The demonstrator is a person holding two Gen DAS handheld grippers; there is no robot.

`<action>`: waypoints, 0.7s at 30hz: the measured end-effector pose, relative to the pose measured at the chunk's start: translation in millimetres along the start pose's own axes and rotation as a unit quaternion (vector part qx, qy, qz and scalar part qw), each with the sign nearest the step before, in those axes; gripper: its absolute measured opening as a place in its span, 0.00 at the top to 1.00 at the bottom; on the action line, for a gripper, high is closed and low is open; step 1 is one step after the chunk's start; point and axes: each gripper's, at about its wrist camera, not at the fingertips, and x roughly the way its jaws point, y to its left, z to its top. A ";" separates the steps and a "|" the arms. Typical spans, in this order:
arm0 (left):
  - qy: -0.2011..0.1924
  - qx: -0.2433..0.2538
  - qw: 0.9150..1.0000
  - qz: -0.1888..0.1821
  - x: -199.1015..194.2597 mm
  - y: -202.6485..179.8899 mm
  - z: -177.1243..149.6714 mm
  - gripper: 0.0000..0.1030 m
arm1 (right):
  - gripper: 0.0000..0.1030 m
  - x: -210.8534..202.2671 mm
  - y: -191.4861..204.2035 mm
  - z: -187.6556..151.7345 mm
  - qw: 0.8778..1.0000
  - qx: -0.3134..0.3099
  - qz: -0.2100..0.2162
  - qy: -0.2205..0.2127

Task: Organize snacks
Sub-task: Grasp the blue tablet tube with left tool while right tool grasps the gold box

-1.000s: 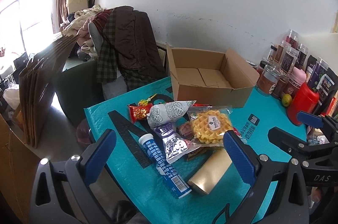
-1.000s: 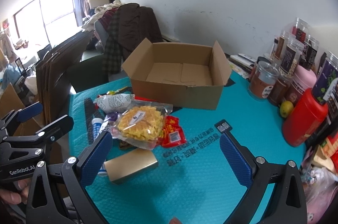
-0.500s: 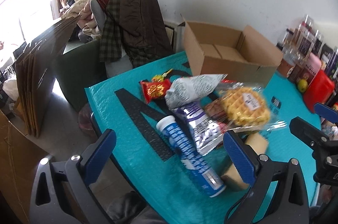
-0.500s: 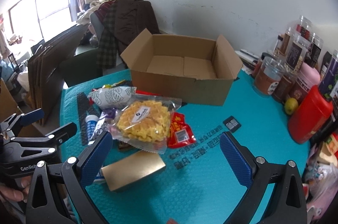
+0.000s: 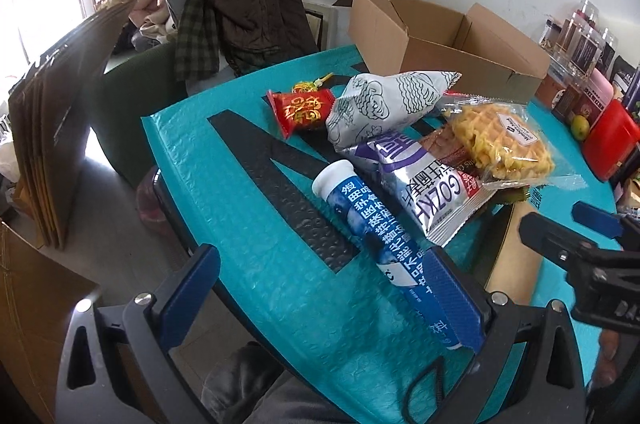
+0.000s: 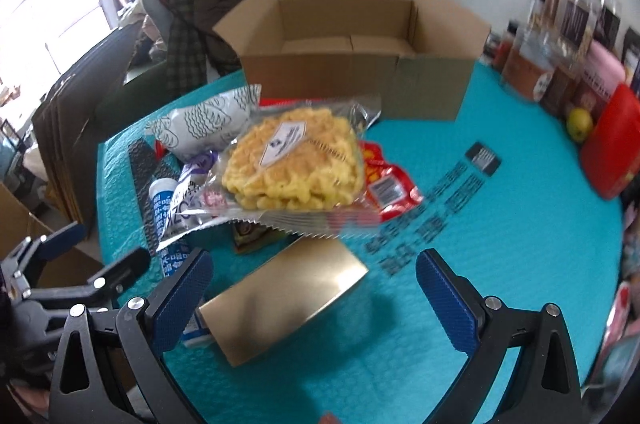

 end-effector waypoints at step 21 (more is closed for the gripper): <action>0.018 0.026 0.998 -0.053 22.1 -11.5 5.0 0.00 | 0.36 18.1 -9.7 -28.9 1.000 -0.007 -0.008 0.028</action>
